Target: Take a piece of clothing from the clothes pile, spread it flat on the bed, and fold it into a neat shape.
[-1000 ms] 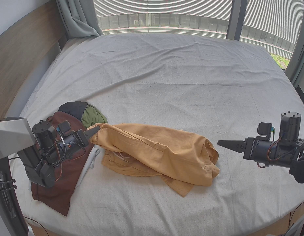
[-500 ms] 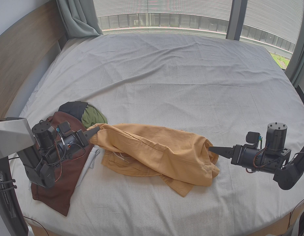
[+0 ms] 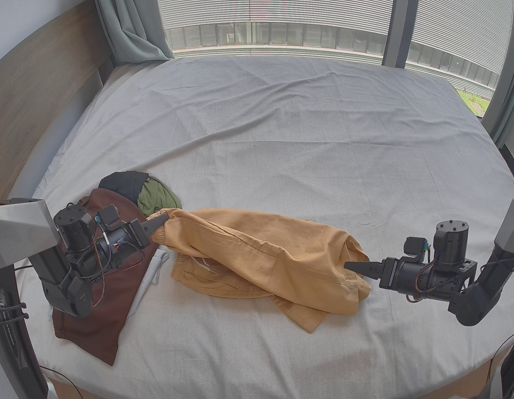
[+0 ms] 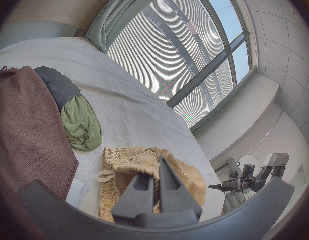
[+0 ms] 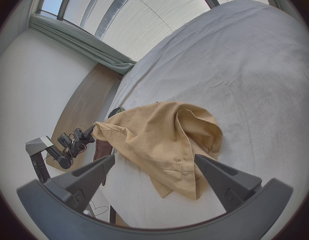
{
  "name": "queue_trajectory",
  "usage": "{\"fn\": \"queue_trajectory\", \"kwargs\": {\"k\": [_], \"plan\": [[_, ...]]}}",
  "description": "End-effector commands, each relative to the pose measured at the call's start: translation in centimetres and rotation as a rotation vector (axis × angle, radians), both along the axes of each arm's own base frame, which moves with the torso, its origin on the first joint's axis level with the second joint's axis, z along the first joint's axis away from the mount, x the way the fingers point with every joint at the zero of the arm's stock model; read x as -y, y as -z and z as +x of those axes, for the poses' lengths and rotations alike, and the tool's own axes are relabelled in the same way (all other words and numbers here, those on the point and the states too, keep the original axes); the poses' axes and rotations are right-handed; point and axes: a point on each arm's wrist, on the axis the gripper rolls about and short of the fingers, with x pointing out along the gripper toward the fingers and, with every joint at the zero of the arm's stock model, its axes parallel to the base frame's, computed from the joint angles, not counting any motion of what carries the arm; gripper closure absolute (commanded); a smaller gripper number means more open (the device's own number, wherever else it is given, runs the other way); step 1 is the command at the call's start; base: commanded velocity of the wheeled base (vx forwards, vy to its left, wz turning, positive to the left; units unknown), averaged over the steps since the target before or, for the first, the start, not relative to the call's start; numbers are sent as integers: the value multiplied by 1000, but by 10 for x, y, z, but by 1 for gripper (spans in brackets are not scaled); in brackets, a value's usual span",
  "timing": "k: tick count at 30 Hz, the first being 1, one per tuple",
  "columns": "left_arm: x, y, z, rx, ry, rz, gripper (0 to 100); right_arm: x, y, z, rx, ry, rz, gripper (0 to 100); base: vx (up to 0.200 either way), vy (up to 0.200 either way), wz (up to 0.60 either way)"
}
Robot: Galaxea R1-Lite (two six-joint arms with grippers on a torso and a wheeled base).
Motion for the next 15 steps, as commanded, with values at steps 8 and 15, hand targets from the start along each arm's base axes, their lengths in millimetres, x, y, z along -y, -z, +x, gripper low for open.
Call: {"fn": "queue_trajectory", "kwargs": {"k": [8, 15], "plan": [[1, 0, 0, 0, 4, 0, 100, -3, 34, 8, -82, 17, 16, 0, 0, 0, 0], [2, 1, 0, -2, 5, 0, 100, -11, 48, 9, -98, -2, 21, 0, 0, 0, 0]]}}
